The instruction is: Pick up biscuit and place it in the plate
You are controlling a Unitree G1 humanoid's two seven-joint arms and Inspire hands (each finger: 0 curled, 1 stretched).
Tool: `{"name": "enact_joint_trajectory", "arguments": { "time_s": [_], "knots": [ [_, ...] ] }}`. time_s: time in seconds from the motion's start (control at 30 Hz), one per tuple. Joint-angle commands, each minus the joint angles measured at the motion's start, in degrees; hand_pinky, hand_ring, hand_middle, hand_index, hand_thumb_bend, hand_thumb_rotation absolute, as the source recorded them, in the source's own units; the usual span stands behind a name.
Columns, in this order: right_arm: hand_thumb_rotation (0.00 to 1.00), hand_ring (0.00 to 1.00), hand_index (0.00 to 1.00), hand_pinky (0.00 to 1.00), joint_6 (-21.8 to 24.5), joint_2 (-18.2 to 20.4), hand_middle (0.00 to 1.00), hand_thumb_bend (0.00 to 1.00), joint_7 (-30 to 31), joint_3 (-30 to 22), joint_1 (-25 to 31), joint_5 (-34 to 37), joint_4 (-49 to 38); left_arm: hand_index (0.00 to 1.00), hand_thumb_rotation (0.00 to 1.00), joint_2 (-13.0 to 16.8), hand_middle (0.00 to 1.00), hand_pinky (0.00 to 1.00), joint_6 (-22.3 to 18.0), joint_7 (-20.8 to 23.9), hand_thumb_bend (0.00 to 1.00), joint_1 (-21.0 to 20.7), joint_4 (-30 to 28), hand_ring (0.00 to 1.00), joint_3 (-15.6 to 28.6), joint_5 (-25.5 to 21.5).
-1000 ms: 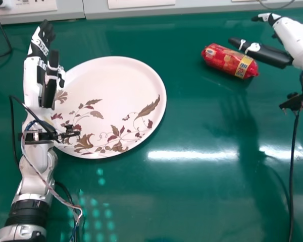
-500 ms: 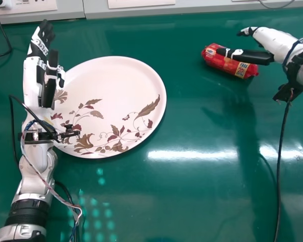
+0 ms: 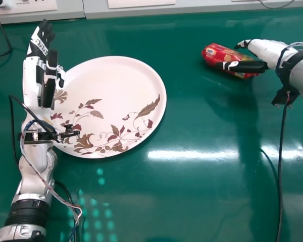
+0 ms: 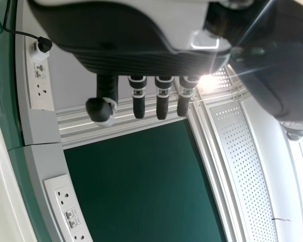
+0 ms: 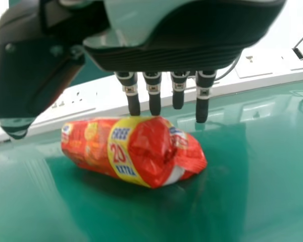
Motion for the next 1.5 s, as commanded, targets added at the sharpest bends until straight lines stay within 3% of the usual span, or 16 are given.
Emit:
{"name": "enact_joint_trajectory", "arguments": {
  "time_s": [0.0,0.27,0.43,0.97,1.33,1.47],
  "knots": [
    [0.56,0.95,0.97,0.86,-0.99,-1.13,0.99,1.00,0.85,0.81,-1.50,-0.36,1.16,1.00,0.84,-3.50,1.00,0.00,-0.10,0.06,1.00,7.54,5.26,1.00,-1.16,0.17],
    [0.57,0.96,0.98,0.87,-0.12,-0.83,0.99,1.00,2.02,1.39,-2.07,-0.64,3.10,1.00,0.85,-3.24,1.00,0.00,-0.97,0.63,1.00,7.26,6.21,1.00,-1.14,0.92],
    [0.58,0.93,0.98,0.80,0.33,-0.48,0.97,1.00,1.45,1.80,-2.78,-1.32,4.35,1.00,0.84,-3.33,1.00,0.00,-0.98,0.12,1.00,7.24,6.42,1.00,-1.02,0.08],
    [0.60,0.94,0.98,0.87,-0.77,-0.64,0.98,1.00,1.33,4.45,-5.46,-4.09,6.72,1.00,0.82,-3.65,1.00,0.00,-0.05,-1.51,1.00,7.93,5.34,1.00,-0.96,-1.99],
    [0.56,0.92,0.97,0.84,-0.54,0.17,0.96,1.00,1.76,8.25,-8.78,-8.87,9.31,1.00,0.82,-3.91,1.00,0.00,-0.70,-1.94,1.00,8.48,5.07,1.00,-1.09,-2.31],
    [0.56,0.89,0.94,0.81,-3.20,0.18,0.93,1.00,-0.27,10.15,-10.11,-10.79,11.31,1.00,0.82,-4.00,1.00,0.00,-0.46,-1.48,1.00,8.59,4.89,1.00,-1.11,-1.88]
  ]
}}
